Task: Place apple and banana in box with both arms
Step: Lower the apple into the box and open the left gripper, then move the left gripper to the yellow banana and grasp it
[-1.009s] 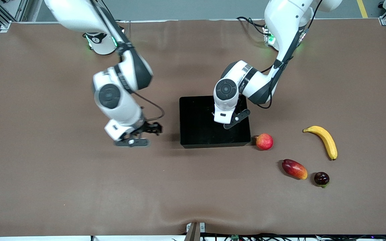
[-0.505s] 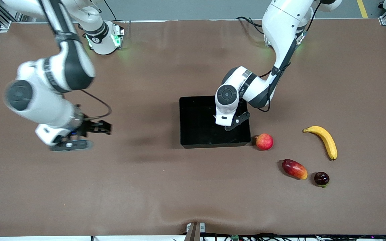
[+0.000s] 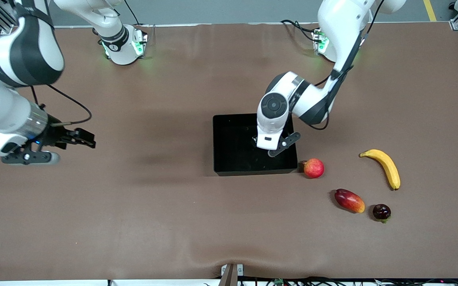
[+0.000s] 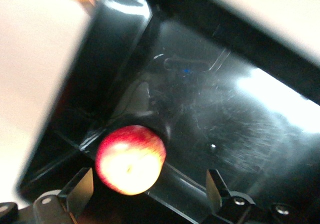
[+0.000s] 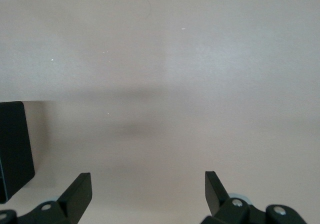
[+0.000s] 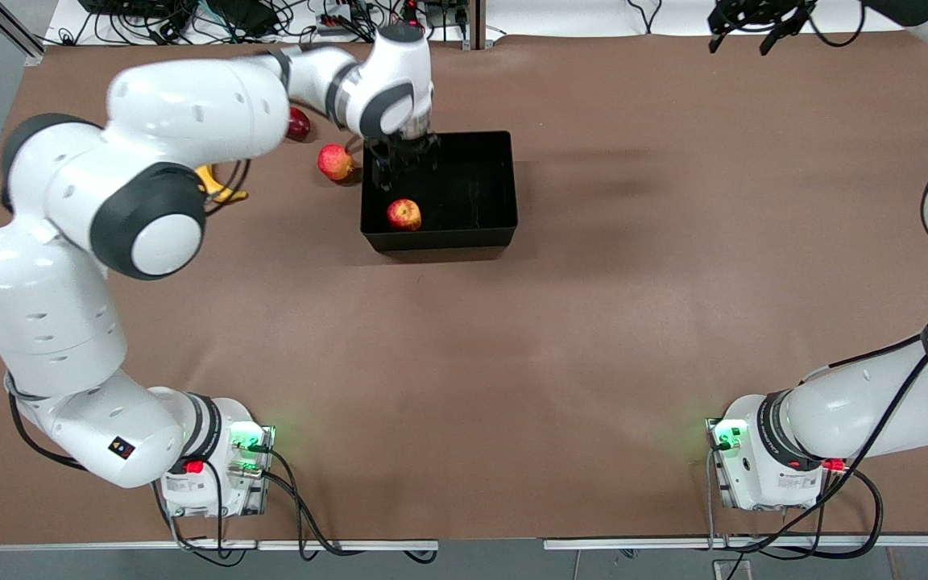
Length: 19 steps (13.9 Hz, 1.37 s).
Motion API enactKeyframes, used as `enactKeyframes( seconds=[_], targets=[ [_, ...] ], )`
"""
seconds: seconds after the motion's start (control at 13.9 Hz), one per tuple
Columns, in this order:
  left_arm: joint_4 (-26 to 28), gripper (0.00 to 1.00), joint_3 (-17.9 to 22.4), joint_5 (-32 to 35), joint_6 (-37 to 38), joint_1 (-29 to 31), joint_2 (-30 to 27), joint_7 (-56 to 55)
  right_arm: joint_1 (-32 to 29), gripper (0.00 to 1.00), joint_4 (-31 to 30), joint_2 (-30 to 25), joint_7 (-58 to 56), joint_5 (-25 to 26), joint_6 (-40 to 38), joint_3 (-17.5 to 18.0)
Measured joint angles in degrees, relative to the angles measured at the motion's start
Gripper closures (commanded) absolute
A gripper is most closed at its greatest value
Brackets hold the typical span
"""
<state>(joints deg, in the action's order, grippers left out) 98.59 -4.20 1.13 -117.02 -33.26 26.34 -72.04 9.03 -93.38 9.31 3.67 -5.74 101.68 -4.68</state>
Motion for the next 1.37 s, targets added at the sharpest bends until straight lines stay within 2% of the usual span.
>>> enactKeyframes(
  seconds=[0.22, 0.36, 0.5, 0.65, 0.86, 1.08, 1.3, 1.37],
  targets=[
    [-3.4, 0.0, 0.3, 0.4, 9.1, 6.0, -5.7, 6.8, -2.9, 0.0, 0.1, -2.3, -2.2, 0.0, -3.0, -0.1],
    [-2.5, 0.0, 0.5, 0.5, 11.4, 13.0, -7.4, 14.9, -5.1, 0.0, 0.4, -3.7, -2.6, 0.0, -5.9, 0.7],
    [-0.2, 0.0, 0.7, 1.6, 11.4, 20.8, -7.0, 22.7, -7.6, 0.0, 1.6, -4.4, -1.3, 0.0, -9.3, 3.5],
    [2.7, 0.0, 0.7, 4.3, 8.8, 27.4, -5.5, 27.9, -8.2, 0.0, 2.5, -5.2, 1.7, 0.4, -11.3, 5.2],
    [8.1, 0.0, 0.6, 8.3, -0.8, 32.6, -2.2, 29.2, -8.1, 0.0, 2.9, -7.6, 2.7, 1.3, -14.0, 5.9],
    [11.0, 0.0, 0.5, 12.3, -6.5, 36.5, 0.1, 33.5, -8.1, 0.0, 2.9, -9.3, -0.2, 2.9, -15.3, 4.3],
    [12.0, 0.01, 0.6, 12.8, -10.4, 42.3, 0.6, 44.2, -8.0, 0.0, 2.9, -9.4, -4.0, 3.0, -15.9, 1.1],
    [12.3, 0.04, 0.6, 12.8, -12.0, 44.3, 0.9, 46.9, -8.0, 0.0, 3.1, -9.4, -4.3, 3.0, -16.3, 0.7]
  ],
)
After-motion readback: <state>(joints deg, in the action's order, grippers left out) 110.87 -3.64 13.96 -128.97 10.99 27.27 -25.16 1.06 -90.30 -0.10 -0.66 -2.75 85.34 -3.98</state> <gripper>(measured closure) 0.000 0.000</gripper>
